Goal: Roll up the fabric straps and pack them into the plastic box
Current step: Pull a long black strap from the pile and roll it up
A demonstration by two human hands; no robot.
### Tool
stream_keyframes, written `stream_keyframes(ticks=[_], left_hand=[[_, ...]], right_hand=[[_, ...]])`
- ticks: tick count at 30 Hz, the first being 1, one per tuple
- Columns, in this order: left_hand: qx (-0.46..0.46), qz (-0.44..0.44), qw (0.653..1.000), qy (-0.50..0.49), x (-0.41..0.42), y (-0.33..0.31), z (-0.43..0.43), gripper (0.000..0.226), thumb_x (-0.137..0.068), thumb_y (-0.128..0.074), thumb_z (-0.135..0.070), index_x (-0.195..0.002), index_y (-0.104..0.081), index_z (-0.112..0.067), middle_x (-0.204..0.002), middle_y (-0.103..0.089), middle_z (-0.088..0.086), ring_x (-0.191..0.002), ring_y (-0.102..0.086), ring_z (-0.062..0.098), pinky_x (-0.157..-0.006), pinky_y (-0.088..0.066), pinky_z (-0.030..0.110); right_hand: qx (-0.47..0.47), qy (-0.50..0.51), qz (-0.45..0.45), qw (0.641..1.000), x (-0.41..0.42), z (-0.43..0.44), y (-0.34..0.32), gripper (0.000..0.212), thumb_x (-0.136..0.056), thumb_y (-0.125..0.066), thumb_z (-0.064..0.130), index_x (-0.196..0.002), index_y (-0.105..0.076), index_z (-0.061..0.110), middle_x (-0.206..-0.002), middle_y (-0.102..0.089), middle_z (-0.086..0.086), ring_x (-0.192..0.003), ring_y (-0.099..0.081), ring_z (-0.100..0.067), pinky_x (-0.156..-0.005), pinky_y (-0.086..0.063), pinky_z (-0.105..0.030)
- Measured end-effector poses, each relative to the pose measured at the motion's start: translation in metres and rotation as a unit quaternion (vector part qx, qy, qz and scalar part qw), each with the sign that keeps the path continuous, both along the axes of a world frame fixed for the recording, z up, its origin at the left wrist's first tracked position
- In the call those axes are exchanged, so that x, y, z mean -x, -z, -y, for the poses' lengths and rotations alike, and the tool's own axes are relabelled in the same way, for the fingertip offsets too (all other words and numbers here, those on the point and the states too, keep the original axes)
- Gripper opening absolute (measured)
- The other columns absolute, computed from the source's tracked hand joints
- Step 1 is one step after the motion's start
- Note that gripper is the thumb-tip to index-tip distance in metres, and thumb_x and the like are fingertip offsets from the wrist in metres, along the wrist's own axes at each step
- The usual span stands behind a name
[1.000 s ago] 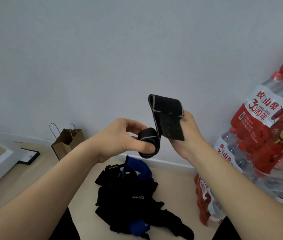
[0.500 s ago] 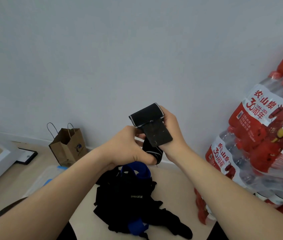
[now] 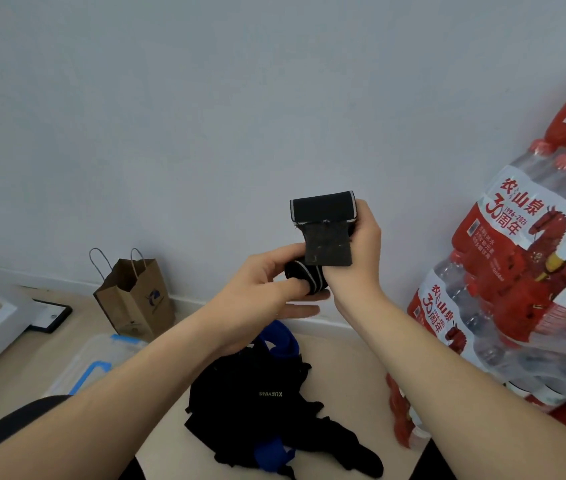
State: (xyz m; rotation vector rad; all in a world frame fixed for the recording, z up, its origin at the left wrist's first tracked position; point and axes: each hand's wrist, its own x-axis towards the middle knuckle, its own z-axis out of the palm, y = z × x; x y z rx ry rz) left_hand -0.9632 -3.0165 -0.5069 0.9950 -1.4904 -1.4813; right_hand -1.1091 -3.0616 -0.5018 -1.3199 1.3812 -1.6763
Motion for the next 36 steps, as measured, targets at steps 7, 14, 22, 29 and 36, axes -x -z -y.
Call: stream_keyframes(ticks=[7,14,22,29,36], left_hand=[[0.058,0.060,0.996,-0.035,0.008,-0.004,0.000,0.020,-0.100,-0.061,-0.012,-0.119,-0.066,-0.018,-0.092,-0.071,-0.007,-0.082,-0.068,0.013,-0.074,-0.055,0.030],[0.113,0.241,0.963,-0.036,-0.001,-0.012,0.000,0.031,-0.085,-0.057,-0.028,-0.111,-0.062,-0.012,-0.094,-0.070,0.004,-0.085,-0.064,0.023,-0.080,-0.054,0.044],[0.138,0.170,0.975,-0.027,0.003,-0.002,-0.001,0.020,-0.098,-0.068,-0.011,-0.117,-0.067,-0.016,-0.094,-0.078,-0.012,-0.086,-0.073,0.007,-0.079,-0.059,0.028],[0.116,0.196,0.974,-0.010,-0.001,0.007,0.003,0.020,-0.101,-0.076,-0.024,-0.119,-0.071,-0.027,-0.102,-0.081,-0.016,-0.094,-0.075,-0.002,-0.081,-0.056,0.014],[0.092,0.183,0.979,-0.012,-0.004,0.003,0.002,0.001,-0.106,-0.070,-0.024,-0.105,-0.071,-0.024,-0.074,-0.073,-0.021,-0.068,-0.066,-0.001,-0.065,-0.050,0.013]], right_hand=[[-0.010,-0.028,-0.031,0.999,-0.003,0.001,0.002,0.035,-0.093,-0.069,0.012,-0.121,-0.062,0.032,-0.101,-0.073,-0.002,-0.092,-0.071,-0.024,-0.087,-0.061,-0.055],[-0.011,-0.118,-0.170,0.978,0.020,0.014,-0.004,0.013,-0.102,-0.073,0.028,-0.093,-0.075,0.037,-0.085,-0.077,0.016,-0.084,-0.074,-0.005,-0.075,-0.054,-0.024],[0.041,0.014,-0.126,0.991,0.015,0.016,0.000,0.028,-0.111,-0.059,0.037,-0.084,-0.058,0.033,-0.079,-0.067,0.010,-0.075,-0.066,-0.007,-0.063,-0.045,-0.019],[0.044,0.006,-0.112,0.993,0.008,0.011,-0.008,0.036,-0.110,-0.060,0.036,-0.076,-0.055,0.027,-0.068,-0.059,0.010,-0.063,-0.056,-0.002,-0.059,-0.044,-0.022],[0.020,-0.013,-0.054,0.998,0.014,0.014,-0.007,0.039,-0.107,-0.060,0.045,-0.083,-0.059,0.014,-0.069,-0.058,0.008,-0.065,-0.055,-0.007,-0.061,-0.046,-0.033]])
